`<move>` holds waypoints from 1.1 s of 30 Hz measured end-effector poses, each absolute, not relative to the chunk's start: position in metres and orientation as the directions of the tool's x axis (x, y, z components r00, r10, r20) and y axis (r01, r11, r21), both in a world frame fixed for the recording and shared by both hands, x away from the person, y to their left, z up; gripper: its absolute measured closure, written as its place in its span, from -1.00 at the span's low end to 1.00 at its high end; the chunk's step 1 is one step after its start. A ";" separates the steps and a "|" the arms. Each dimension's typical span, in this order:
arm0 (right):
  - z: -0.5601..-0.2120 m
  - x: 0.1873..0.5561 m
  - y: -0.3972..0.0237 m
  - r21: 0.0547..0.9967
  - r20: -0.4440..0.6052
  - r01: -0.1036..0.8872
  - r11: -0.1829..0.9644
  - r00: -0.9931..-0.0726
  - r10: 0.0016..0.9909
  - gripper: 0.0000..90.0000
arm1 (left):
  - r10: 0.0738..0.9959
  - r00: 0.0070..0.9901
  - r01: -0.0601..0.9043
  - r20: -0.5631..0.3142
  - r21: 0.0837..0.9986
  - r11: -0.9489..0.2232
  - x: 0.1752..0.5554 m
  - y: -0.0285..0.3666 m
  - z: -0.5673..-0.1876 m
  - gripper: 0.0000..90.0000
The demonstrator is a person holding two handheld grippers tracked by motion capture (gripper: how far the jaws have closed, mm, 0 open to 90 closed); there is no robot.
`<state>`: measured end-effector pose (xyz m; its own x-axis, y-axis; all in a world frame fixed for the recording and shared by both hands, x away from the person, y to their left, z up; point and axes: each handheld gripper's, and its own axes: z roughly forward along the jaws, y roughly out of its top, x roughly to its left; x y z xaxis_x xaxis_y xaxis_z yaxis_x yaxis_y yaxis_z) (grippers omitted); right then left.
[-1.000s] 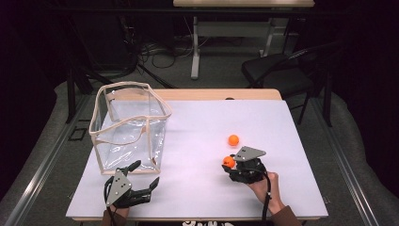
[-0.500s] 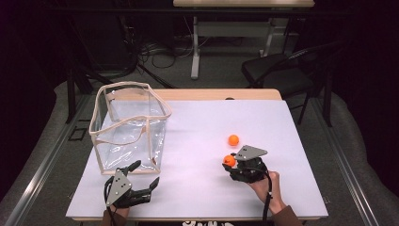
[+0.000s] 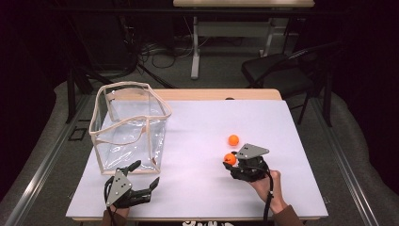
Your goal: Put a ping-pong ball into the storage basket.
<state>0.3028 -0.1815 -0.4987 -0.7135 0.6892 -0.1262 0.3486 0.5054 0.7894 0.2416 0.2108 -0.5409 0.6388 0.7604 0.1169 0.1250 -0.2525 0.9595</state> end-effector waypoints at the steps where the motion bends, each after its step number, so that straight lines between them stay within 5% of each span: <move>1: -0.498 0.303 -0.181 0.792 -0.126 0.347 0.503 -0.713 0.690 0.12 | 0.760 0.639 0.125 0.117 0.959 -0.253 0.242 0.211 -0.541 -0.65; 33: -0.483 0.302 -0.185 0.810 -0.112 0.340 0.477 -0.710 0.695 0.13 | 0.760 0.639 0.123 0.119 0.959 -0.254 0.242 0.210 -0.541 -0.65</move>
